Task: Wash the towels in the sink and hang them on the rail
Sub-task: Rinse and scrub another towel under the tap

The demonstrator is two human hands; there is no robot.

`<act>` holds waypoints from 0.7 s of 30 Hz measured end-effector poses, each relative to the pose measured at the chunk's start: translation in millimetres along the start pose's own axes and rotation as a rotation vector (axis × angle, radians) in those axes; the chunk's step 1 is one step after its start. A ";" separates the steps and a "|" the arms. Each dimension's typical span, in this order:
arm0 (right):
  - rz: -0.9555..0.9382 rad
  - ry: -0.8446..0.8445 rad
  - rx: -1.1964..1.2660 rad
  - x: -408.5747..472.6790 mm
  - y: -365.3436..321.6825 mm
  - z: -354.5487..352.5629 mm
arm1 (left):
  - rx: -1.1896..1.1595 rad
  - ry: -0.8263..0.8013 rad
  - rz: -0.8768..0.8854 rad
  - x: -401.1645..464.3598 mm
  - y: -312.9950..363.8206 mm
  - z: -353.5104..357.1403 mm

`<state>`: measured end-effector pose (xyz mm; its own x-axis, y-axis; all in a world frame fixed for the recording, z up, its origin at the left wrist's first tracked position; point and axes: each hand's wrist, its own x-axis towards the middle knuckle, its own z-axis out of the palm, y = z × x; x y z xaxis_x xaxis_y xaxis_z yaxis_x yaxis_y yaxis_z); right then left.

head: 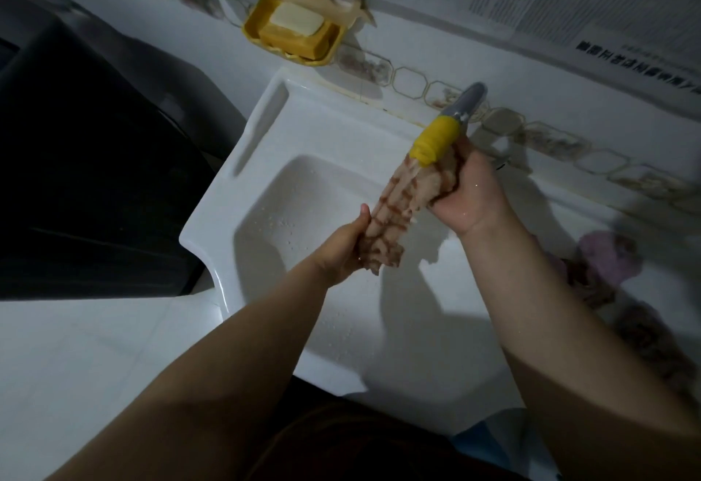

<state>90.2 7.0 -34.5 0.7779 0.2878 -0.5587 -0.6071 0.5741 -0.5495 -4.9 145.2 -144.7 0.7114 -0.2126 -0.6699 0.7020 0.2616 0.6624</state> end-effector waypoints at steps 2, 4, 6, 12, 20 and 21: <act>-0.047 -0.002 -0.043 2.7 8.8 1.1 | -0.207 0.101 -0.019 -3.0 4.8 5.9; -0.105 -0.056 -0.260 -2.5 24.9 -1.4 | -0.380 0.223 -0.019 -1.4 14.5 12.9; -0.105 -0.108 -0.612 -13.9 44.7 -5.8 | -0.462 0.320 -0.001 -0.1 28.6 18.4; -0.180 0.073 -0.961 -27.5 72.6 -12.3 | -0.454 0.246 -0.052 -15.3 53.4 57.1; -0.306 0.225 -0.833 -12.7 69.3 11.7 | -0.447 0.285 0.002 -15.2 55.3 70.1; -0.328 0.252 -0.809 -11.0 68.9 14.4 | -0.424 0.288 -0.001 -15.2 55.7 68.8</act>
<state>42.1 54.5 -57.3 0.9309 -0.0263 -0.3643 -0.3642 -0.1429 -0.9203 25.8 98.2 -74.5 0.6306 0.0394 -0.7751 0.5844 0.6330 0.5076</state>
